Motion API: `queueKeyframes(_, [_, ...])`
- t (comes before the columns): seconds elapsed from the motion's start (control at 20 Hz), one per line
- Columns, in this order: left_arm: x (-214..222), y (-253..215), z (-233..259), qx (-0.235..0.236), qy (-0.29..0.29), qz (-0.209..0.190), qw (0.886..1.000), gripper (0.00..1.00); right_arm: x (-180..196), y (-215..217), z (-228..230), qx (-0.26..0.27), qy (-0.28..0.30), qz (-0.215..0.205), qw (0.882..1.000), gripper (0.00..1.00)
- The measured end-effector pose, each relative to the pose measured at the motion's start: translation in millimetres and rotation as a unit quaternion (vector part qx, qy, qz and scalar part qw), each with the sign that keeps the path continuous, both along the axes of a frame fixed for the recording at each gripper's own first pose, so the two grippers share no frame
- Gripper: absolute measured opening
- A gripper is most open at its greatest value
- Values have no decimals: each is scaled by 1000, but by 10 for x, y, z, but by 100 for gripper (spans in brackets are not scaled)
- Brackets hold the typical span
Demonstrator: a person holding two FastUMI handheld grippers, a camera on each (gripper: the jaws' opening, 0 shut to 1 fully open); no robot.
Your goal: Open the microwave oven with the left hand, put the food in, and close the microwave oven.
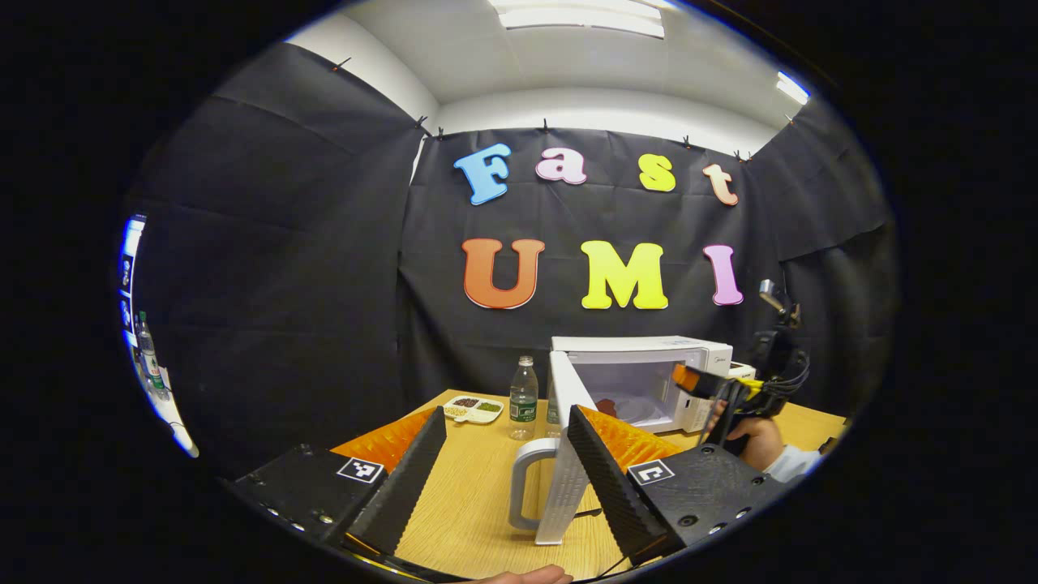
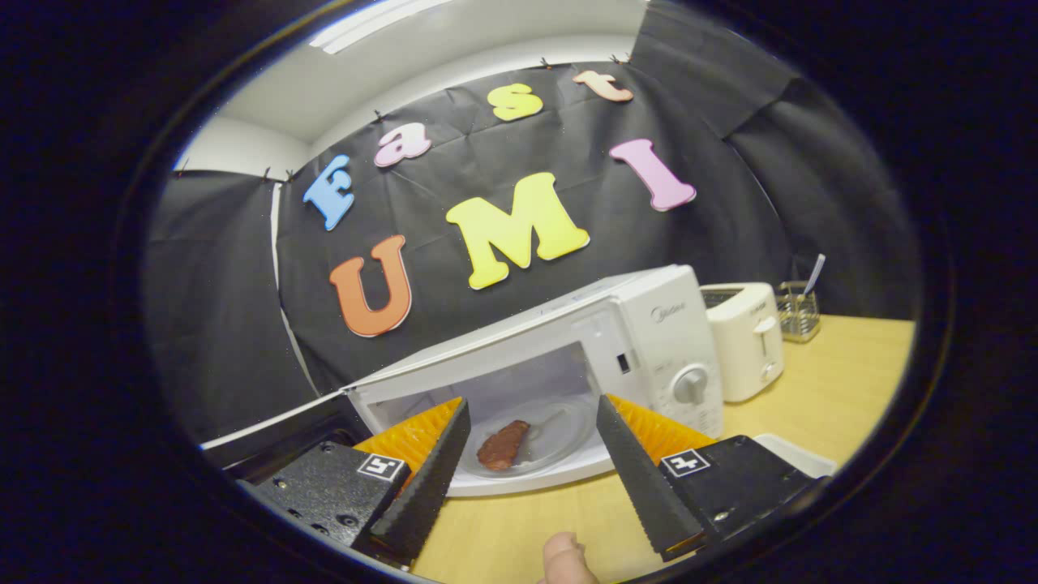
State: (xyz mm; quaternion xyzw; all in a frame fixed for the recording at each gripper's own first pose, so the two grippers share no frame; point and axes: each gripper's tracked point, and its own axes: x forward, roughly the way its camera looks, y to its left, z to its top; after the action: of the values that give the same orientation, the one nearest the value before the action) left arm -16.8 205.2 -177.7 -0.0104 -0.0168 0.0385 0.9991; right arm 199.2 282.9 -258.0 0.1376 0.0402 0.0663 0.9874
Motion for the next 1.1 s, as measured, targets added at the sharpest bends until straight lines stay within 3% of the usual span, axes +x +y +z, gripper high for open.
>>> queueKeyframes(0.15, [15, 57, -135, -10, 8, -5, 1000, 93, -306, -231, 197, -68, 0, 24, 997, 99])
queueKeyframes(0.35, [92, 134, -322, -7, 16, -9, 1000, 93, -700, -504, 544, -95, -2, 33, 995, 100])
queueKeyframes(0.55, [189, 430, -603, -6, 40, 9, 999, 93, -1138, -841, 948, -127, -26, 9, 991, 100])
queueKeyframes(0.95, [470, 580, -1375, -26, 119, 1, 993, 94, -1790, -1228, 1366, -126, -51, -5, 991, 100])
queueKeyframes(1.0, [480, 562, -1372, -24, 116, 2, 993, 82, -1823, -1272, 1367, -129, -51, -9, 990, 100])
queueKeyframes(1.05, [480, 541, -1347, -23, 114, 0, 993, 93, -1834, -1306, 1349, -132, -48, -12, 990, 100])
queueKeyframes(1.1, [484, 490, -1331, -24, 109, -7, 994, 93, -1847, -1335, 1324, -133, -44, -14, 990, 100])
